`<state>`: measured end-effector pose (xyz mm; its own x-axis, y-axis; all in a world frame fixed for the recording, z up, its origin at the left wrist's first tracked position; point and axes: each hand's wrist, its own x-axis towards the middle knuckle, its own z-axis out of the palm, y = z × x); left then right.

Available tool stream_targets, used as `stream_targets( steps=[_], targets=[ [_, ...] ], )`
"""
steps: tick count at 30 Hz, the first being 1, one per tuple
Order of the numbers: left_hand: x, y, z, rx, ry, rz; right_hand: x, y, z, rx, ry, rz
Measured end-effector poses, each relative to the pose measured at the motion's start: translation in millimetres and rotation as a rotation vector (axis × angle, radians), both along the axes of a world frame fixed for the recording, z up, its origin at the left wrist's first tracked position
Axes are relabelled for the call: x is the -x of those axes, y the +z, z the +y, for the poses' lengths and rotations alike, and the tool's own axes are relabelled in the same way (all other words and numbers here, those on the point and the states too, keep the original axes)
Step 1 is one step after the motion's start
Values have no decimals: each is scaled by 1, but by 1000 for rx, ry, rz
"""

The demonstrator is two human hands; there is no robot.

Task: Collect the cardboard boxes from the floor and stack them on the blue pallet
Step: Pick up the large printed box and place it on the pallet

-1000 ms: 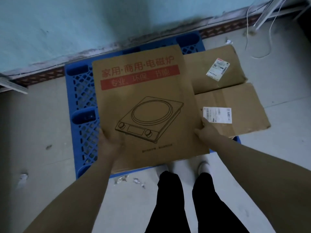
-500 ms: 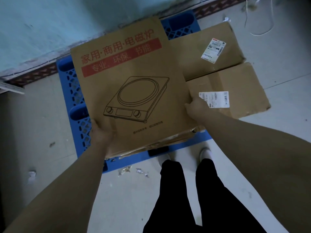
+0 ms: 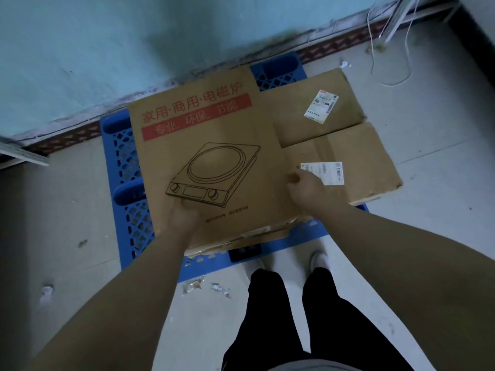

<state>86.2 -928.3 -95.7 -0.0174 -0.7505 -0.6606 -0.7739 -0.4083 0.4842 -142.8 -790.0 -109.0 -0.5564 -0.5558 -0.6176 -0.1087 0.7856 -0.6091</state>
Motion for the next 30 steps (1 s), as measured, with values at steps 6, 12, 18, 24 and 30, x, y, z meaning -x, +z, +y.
stream_targets(
  steps=[6,12,18,24,30],
  targets=[
    [35,40,32,-110,-20,91,11,28,35,14,47,-32],
    [65,72,67,-146,-46,127,35,52,66,69,51,-15],
    [92,103,98,-105,-21,177,71,79,88,121,12,-11],
    [102,122,128,-57,-12,185,86,96,92,163,73,-46],
    [102,136,158,-43,17,203,83,94,99,138,224,-40]
  ],
)
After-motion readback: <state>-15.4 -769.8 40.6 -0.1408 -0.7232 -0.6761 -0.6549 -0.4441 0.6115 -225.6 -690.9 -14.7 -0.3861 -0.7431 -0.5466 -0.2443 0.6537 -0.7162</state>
